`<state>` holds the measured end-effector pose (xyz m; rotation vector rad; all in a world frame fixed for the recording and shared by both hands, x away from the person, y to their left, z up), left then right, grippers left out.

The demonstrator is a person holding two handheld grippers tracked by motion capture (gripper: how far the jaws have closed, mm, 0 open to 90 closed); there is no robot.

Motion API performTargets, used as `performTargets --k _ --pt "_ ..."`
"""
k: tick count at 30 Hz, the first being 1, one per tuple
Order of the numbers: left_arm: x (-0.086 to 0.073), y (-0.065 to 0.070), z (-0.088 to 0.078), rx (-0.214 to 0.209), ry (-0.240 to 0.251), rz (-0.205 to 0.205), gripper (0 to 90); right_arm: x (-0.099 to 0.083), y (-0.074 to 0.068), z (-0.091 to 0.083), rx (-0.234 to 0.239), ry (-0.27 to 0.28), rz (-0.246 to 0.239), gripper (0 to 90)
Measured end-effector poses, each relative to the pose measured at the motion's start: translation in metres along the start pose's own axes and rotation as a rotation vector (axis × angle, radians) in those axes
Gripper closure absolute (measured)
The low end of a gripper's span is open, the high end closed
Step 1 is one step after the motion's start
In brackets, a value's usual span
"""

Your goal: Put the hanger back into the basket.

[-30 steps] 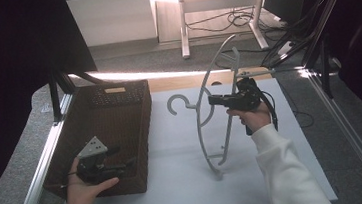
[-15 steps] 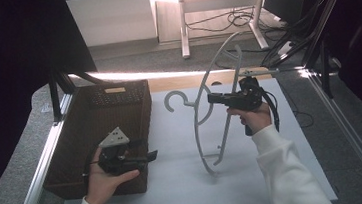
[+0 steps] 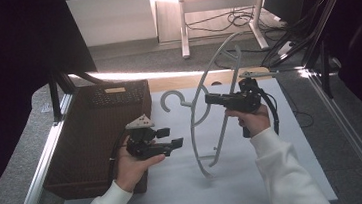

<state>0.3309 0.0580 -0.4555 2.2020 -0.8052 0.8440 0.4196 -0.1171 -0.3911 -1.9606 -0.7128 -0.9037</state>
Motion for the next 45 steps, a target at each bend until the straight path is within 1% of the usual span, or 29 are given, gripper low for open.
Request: performTargets --k 2,3,4,6,9,13,16,19,22,25,31,36,42,45 --pt "0.003 0.0 0.005 -0.016 0.003 -0.005 34.4 0.0 -0.001 0.001 0.009 0.006 0.004 85.0" --pt "0.003 0.0 0.005 -0.016 0.003 -0.005 35.2 0.0 -0.002 0.002 0.011 0.01 0.005 85.0" --pt "0.005 0.001 0.01 -0.025 -0.001 -0.007 35.8 0.0 -0.002 0.002 0.015 0.015 0.006 85.0" --pt "0.007 0.001 0.015 -0.039 0.004 -0.018 37.3 0.0 -0.003 0.003 0.025 0.023 0.014 85.0" --pt "0.01 0.002 0.022 -0.061 0.012 -0.039 40.8 0.0 -0.006 0.004 0.043 0.039 0.022 85.0" --pt "0.013 0.005 0.028 -0.085 0.022 -0.042 47.2 0.001 -0.01 0.005 0.066 0.057 0.03 85.0" --pt "0.014 0.007 0.031 -0.101 0.028 -0.046 55.5 0.002 -0.013 0.006 0.086 0.07 0.034 85.0" --pt "0.015 0.009 0.032 -0.116 0.031 -0.043 66.3 0.002 -0.015 0.007 0.097 0.076 0.032 85.0" --pt "0.015 0.009 0.03 -0.116 0.036 -0.043 78.3 0.001 -0.016 0.008 0.11 0.08 0.041 84.9" --pt "0.014 0.008 0.028 -0.117 0.033 -0.047 79.4 0.001 -0.016 0.007 0.122 0.08 0.049 84.7" --pt "0.015 0.007 0.022 -0.089 0.055 -0.036 79.8 -0.002 -0.014 0.008 0.131 0.088 0.06 83.1" --pt "0.015 0.004 0.017 -0.075 0.073 -0.04 80.0 -0.004 -0.013 0.007 0.127 0.081 0.056 81.4" --pt "0.016 0.001 0.01 -0.058 0.09 -0.045 80.2 -0.007 -0.013 0.008 0.124 0.073 0.044 73.5" --pt "0.016 -0.001 0.009 -0.051 0.092 -0.047 80.3 -0.008 -0.013 0.008 0.124 0.066 0.041 65.4"
Point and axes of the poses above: each handheld gripper's, and its own axes: z roughly forward along the jaws, x roughly out of its top, y roughly to its right, the point moved 8 cm from there along z, roughly forward along the jaws, and after that the axes turned 6 degrees about -y, right-handed, at the moved point
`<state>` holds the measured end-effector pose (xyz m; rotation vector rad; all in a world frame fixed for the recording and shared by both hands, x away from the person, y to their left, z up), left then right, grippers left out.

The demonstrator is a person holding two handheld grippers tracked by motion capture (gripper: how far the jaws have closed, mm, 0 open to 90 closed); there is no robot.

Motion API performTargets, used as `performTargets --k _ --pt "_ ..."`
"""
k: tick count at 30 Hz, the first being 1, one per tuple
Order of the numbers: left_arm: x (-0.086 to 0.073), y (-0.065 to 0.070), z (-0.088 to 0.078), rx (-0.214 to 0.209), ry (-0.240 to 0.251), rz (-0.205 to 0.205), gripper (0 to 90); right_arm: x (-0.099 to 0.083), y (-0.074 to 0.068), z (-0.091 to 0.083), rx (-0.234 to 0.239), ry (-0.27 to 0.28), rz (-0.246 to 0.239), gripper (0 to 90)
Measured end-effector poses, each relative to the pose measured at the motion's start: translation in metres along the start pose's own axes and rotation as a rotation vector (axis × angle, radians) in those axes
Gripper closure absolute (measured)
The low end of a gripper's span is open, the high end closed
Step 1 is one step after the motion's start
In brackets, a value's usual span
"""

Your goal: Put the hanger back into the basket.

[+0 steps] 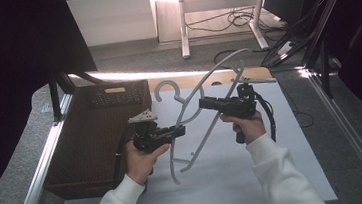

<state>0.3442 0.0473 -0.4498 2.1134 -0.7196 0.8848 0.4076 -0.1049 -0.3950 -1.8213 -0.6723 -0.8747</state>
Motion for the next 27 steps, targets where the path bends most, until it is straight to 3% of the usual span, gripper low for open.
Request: performTargets --k 9,20,27 --pt "0.001 -0.006 -0.007 0.032 0.024 0.003 80.8 -0.001 -0.001 -0.013 -0.091 -0.002 -0.045 45.0" --pt "0.001 -0.01 -0.012 0.05 0.03 0.0 81.2 -0.012 -0.012 -0.047 -0.186 -0.019 -0.169 40.5" --pt "0.0 -0.011 -0.014 0.065 0.021 0.005 81.3 -0.032 -0.014 -0.073 -0.211 -0.03 -0.19 39.2"
Point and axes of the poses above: each handheld gripper's, and its own axes: z roughly forward along the jaws, x roughly out of its top, y roughly to its right, the point moved 8 cm from there along z, roughly forward along the jaws, and after that the axes turned 6 degrees about -y, right-handed, at the moved point
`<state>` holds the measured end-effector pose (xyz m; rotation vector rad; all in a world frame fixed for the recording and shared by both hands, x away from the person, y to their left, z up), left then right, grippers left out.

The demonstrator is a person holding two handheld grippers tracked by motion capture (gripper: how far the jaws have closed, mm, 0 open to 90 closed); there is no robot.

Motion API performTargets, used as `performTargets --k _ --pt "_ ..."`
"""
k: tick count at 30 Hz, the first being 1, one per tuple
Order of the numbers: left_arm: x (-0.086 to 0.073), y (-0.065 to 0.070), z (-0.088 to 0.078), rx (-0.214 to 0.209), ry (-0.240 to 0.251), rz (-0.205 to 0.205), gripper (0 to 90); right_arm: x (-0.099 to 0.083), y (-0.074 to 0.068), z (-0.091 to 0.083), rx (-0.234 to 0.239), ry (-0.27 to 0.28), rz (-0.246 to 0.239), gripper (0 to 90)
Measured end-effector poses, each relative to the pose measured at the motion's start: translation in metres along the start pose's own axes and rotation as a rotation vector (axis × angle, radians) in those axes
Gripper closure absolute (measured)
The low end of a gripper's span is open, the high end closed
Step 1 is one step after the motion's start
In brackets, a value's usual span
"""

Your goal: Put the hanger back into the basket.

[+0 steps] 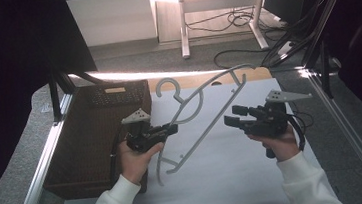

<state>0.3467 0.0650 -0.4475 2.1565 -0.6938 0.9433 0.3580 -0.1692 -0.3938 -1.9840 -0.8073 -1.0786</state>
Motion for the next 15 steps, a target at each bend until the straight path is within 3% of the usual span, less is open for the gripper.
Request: performTargets --k 5,15 --pt "0.0 -0.001 -0.003 0.003 -0.002 -0.001 81.4 -0.023 0.007 -0.016 -0.022 -0.036 0.002 38.9" --pt "0.002 -0.006 -0.015 0.01 0.004 -0.012 81.4 -0.079 0.041 -0.028 -0.124 -0.137 0.055 35.0"
Point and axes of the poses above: each handheld gripper's, and its own axes: z roughly forward along the jaws, x roughly out of its top, y roughly to its right, the point moved 8 cm from there along z, roughly forward along the jaws, and after that the axes turned 6 degrees about -y, right-handed, at the moved point
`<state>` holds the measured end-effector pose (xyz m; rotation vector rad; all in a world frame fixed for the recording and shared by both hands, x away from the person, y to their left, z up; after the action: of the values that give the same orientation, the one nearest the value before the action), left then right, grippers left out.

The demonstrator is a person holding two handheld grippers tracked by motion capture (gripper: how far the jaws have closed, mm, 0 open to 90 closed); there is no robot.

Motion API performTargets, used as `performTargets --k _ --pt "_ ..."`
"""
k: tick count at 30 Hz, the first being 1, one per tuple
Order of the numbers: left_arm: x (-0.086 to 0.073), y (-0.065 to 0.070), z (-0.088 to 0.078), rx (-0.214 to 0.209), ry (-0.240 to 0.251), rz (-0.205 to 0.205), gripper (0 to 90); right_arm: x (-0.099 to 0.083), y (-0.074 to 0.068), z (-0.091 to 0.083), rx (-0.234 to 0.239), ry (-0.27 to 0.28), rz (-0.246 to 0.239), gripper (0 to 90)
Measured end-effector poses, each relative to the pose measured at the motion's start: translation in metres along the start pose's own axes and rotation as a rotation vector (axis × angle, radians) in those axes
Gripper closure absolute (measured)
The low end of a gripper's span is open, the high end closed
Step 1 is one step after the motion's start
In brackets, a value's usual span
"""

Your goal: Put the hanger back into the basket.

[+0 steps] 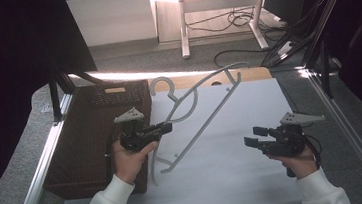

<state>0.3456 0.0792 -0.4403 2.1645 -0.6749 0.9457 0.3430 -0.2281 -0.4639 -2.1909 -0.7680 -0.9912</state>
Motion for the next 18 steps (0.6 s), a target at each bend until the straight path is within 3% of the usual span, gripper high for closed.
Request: performTargets --k 8,18 --pt "0.005 0.0 -0.013 -0.003 0.01 -0.006 81.5 -0.015 0.014 0.004 -0.074 -0.039 -0.02 31.6" --pt "0.017 -0.002 -0.044 0.021 0.041 0.007 81.5 -0.019 0.016 0.006 -0.092 -0.065 -0.044 30.4"
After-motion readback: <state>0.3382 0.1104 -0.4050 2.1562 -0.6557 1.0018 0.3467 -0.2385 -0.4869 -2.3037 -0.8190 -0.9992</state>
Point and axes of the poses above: each handheld gripper's, and its own axes: z roughly forward along the jaws, x roughly out of its top, y roughly to its right, the point moved 8 cm from there along z, roughly forward along the jaws, and after that the axes turned 6 degrees about -y, right-handed, at the moved point
